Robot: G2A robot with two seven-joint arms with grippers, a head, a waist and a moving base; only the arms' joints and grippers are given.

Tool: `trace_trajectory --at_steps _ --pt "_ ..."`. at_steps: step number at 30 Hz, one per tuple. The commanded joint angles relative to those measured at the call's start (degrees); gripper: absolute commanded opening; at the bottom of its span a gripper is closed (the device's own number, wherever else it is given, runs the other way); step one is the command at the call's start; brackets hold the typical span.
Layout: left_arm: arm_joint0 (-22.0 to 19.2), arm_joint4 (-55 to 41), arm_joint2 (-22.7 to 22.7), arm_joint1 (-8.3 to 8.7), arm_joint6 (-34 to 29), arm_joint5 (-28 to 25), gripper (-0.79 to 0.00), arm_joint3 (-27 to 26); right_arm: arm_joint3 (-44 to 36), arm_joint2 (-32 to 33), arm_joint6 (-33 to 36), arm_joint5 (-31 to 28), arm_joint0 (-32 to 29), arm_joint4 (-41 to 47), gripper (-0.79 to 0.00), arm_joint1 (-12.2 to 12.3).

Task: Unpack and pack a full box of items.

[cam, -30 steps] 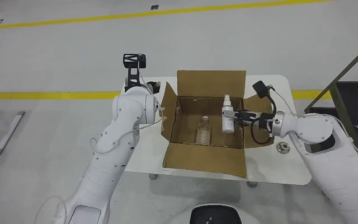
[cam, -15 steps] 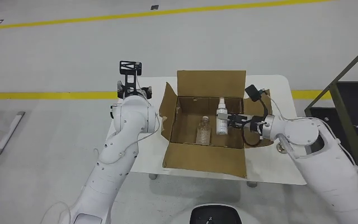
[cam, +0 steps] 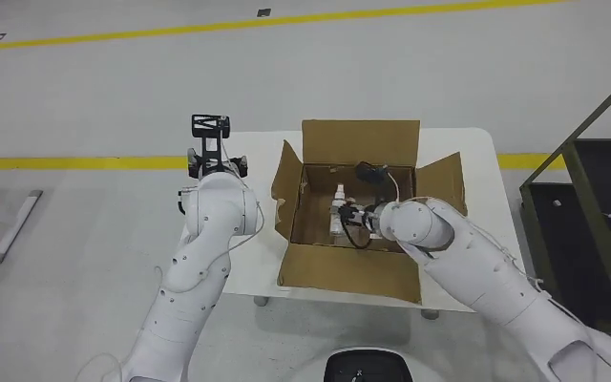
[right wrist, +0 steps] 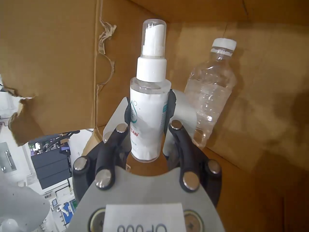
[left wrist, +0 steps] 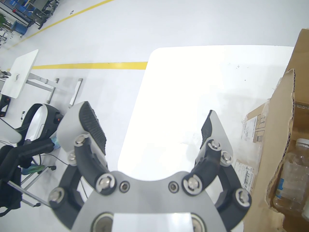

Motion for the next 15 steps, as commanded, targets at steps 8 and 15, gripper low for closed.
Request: trace_trajectory --at_steps 8,15 --pt "0.0 0.0 0.0 0.00 0.0 0.0 0.000 0.0 10.9 -7.7 0.0 -0.5 6.4 0.7 -0.665 -4.8" --pt "0.0 0.0 0.0 0.00 0.0 0.0 0.000 0.0 15.6 -9.2 2.4 -2.9 8.5 1.3 -0.551 -6.7"
